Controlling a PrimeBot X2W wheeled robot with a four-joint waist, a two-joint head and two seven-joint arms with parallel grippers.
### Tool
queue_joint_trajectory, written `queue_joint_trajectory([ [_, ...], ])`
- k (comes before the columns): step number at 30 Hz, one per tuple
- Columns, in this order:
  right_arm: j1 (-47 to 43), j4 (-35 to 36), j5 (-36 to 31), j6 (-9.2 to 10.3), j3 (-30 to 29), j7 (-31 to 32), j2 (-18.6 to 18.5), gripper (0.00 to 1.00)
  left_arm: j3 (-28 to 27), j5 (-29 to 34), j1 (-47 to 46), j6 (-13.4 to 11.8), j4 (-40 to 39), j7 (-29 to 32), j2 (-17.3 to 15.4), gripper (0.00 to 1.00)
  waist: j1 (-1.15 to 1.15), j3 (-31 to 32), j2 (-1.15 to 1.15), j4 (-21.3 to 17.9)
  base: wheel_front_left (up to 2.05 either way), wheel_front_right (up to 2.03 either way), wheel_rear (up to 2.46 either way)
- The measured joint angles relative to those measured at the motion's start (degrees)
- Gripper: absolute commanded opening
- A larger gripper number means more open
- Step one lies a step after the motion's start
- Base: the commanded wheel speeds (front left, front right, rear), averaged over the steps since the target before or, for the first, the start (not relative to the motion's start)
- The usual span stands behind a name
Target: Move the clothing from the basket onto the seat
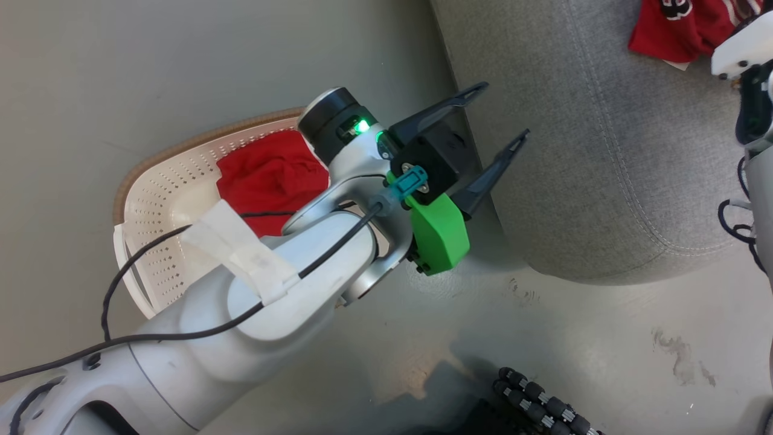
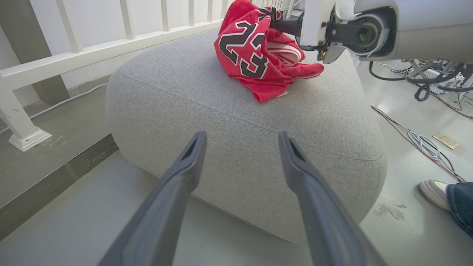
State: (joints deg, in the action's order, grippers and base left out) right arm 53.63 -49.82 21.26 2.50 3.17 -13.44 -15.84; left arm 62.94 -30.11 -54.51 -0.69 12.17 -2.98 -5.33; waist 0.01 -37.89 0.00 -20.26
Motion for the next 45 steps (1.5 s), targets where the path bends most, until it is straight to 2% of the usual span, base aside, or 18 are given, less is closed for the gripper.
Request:
queue_joint_trajectory([
  [18, -2.9, -1.2, -1.9, -4.21, 3.1, -1.0, 0.5, 1.00, -2.0, -1.5, 1.7, -0.1, 2.0, -1.9, -2.4, 1.00, 0.00, 3.6, 0.00, -3.7, 0.00, 0.00, 0.00],
  [28, -6.5, 6.4, -4.6, -5.49, 3.6, -1.1, 0.0, 1.00, -3.9, -2.8, 4.0, -0.6, 3.9, -4.9, -2.6, 1.00, -0.01, 8.3, 0.00, -4.9, 0.00, 0.00, 0.00],
  [37, -8.3, 12.3, -7.3, -5.64, 4.9, -1.1, 0.4, 1.00, -7.6, -5.1, 6.6, -2.0, 6.1, -8.5, -2.8, 1.00, -0.01, 13.4, 0.00, -3.6, 0.00, 0.00, 0.00],
  [45, -10.6, 15.8, -7.7, -6.01, 5.6, -1.1, 2.3, 1.00, -13.1, -7.8, 9.6, -4.1, 8.0, -10.2, -4.4, 1.00, -0.01, 17.3, 0.00, 0.1, 0.00, 0.00, 0.00],
])
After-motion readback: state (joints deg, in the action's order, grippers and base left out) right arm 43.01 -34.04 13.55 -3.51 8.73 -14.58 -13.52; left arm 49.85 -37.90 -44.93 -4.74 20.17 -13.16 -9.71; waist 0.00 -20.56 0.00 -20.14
